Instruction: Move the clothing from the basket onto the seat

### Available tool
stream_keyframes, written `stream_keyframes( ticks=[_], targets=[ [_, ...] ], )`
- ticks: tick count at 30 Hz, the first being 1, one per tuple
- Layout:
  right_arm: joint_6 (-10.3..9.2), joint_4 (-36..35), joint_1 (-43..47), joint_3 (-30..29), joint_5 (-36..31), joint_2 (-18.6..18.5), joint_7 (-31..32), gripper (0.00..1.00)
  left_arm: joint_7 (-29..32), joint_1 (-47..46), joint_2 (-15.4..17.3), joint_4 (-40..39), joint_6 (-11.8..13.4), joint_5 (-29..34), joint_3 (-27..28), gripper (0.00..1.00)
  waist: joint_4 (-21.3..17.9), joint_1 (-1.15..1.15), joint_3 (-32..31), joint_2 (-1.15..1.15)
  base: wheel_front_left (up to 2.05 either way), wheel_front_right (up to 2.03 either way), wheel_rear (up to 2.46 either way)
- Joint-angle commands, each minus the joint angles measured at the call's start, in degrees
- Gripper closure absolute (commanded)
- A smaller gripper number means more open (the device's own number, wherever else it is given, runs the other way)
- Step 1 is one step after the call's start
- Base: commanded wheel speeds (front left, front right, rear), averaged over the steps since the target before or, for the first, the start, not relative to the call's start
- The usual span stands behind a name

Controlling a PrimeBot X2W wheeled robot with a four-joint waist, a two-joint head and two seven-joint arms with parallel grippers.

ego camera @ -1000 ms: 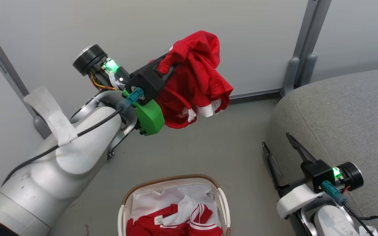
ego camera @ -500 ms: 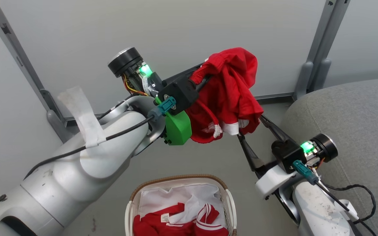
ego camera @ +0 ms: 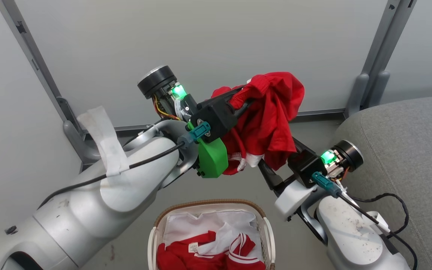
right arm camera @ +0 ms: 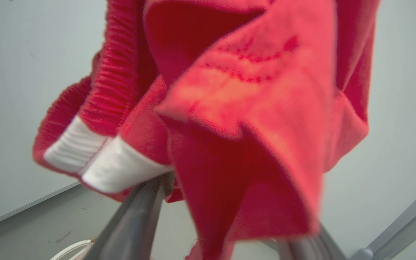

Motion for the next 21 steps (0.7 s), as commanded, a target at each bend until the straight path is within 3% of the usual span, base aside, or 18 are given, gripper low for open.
stream_keyframes(
  ticks=[1, 3, 4, 11, 12, 13, 14, 15, 16, 21],
  targets=[
    [-0.06, 0.38, -0.89, 0.23, 0.4, -0.24, -0.28, 0.58, -0.36, 1.13, 0.08, 0.14, 0.12, -0.5, -0.17, 1.0, 0.02, 0.0, -0.04, 0.0, 0.0, 0.0, 0.0],
    [-0.06, 0.66, -1.08, 0.66, 0.87, -0.23, -0.28, 0.92, -0.65, 1.79, 0.16, 0.52, 0.12, -1.14, -0.2, 1.0, 0.02, 0.0, -0.1, 0.0, 0.0, 0.0, 0.0],
    [-0.06, 0.72, -0.94, 0.83, 1.47, -0.23, -0.28, 1.0, -0.9, 2.34, 0.3, 0.78, 0.26, -1.58, -0.11, 1.0, 0.0, 0.0, -0.15, 0.0, 0.0, 0.0, 0.0],
    [-0.06, -1.15, 1.19, -0.24, 2.7, -0.26, -0.28, 1.0, -3.16, 6.6, 0.98, 2.49, 1.63, -3.88, 0.94, 0.97, -0.64, 0.0, -0.33, 0.0, 0.0, 0.0, 0.0],
    [-0.06, -1.5, 1.53, -0.62, 2.85, -0.24, -0.28, 1.0, -3.52, 7.4, 0.98, 2.71, 1.83, -4.42, 1.19, 0.8, -0.75, 0.0, -0.34, 0.0, 0.0, 0.0, 0.0],
    [-0.06, -1.81, 1.93, -1.11, 2.8, -0.24, -0.28, 1.0, -4.03, 8.36, 0.98, 2.96, 2.3, -4.88, 1.46, 0.72, -0.89, 0.0, -0.36, 0.0, 0.0, 0.0, 0.0],
    [-0.06, -2.04, 2.2, -1.62, 2.77, -0.24, -0.28, 1.0, -4.61, 8.99, 0.93, 2.96, 2.89, -5.02, 1.83, 0.53, -1.0, 0.0, -0.36, 0.0, 0.0, 0.0, 0.0],
    [-0.06, -2.34, 2.63, -2.29, 2.72, -0.23, -0.28, 1.0, -5.23, 10.01, 0.64, 2.98, 3.67, -5.45, 2.63, 0.11, -1.12, 0.0, -0.36, 0.0, 0.0, 0.0, 0.0],
    [-0.06, -2.53, 3.1, -2.99, 2.68, -0.23, -0.28, 1.0, -5.69, 11.43, 0.3, 3.12, 4.26, -6.08, 3.41, 0.0, -1.24, 0.0, -0.37, 0.0, 0.0, 0.0, 0.0],
    [-0.06, -3.53, 4.19, -6.0, 2.12, -0.22, -0.28, 1.0, -6.57, 17.09, -0.89, 3.59, 5.97, -7.6, 6.43, 0.0, -1.69, 0.0, -0.21, 0.0, 0.0, 0.0, 0.0]
  ],
)
